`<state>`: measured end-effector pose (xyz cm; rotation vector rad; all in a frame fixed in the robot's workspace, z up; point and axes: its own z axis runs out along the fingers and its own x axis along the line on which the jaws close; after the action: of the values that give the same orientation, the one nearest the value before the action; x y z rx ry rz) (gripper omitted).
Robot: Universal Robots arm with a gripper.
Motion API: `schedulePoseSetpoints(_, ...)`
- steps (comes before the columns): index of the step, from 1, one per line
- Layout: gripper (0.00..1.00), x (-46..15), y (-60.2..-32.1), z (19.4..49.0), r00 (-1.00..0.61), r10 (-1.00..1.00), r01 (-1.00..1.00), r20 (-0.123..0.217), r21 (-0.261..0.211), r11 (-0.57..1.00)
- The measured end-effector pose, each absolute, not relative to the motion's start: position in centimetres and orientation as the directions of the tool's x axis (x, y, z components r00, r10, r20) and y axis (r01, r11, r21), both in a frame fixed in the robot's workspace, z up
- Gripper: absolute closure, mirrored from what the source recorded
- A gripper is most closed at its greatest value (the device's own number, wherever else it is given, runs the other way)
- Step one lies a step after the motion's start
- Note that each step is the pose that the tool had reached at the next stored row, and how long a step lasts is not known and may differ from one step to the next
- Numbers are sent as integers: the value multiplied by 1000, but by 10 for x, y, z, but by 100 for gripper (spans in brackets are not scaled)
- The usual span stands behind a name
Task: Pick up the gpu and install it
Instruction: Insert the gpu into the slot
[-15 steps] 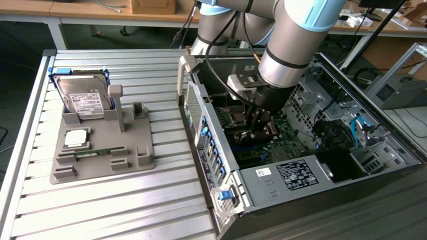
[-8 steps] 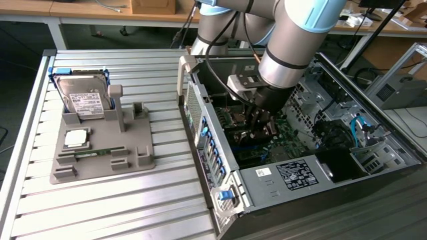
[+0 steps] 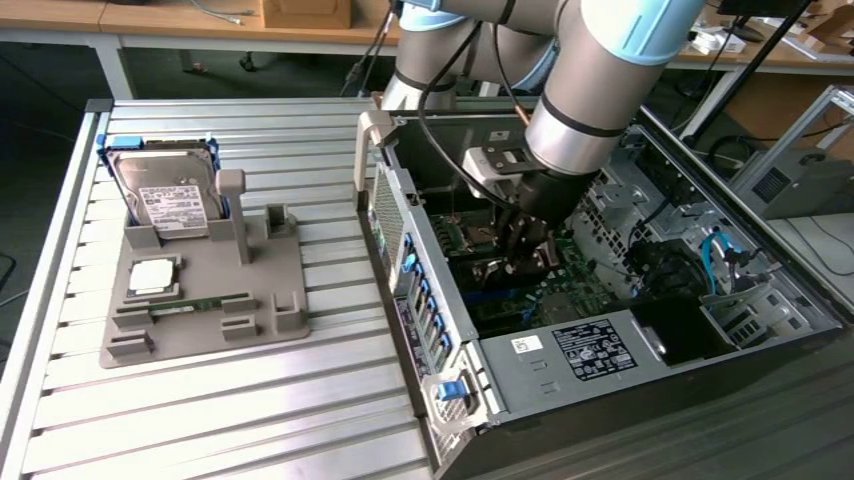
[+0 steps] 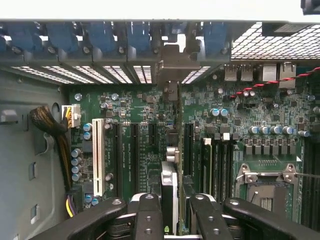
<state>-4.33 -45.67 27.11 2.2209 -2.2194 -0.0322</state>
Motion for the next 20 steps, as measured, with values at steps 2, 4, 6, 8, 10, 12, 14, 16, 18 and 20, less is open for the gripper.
schedulePoseSetpoints(2,73,-43,-456,271,0,-1000,-1000,-18,16,-1)
schedulePoseSetpoints(4,73,-45,-456,271,-1,-1000,-1000,-20,16,1)
schedulePoseSetpoints(6,73,-46,-456,271,-2,-1000,-1000,-21,16,1)
schedulePoseSetpoints(8,73,-47,-456,271,-2,-1000,-1000,-22,16,1)
schedulePoseSetpoints(10,73,-48,-457,271,-2,-1000,-1000,-22,16,1)
schedulePoseSetpoints(12,73,-48,-457,271,-2,-1000,-1000,-22,16,1)
schedulePoseSetpoints(14,73,-48,-457,271,-2,-1000,-1000,-21,16,1)
schedulePoseSetpoints(16,73,-48,-457,271,-2,-1000,-1000,-20,16,1)
schedulePoseSetpoints(18,73,-48,-457,271,-2,-1000,-1000,-19,16,1)
schedulePoseSetpoints(20,73,-48,-457,271,-2,-1000,-1000,-17,16,1)
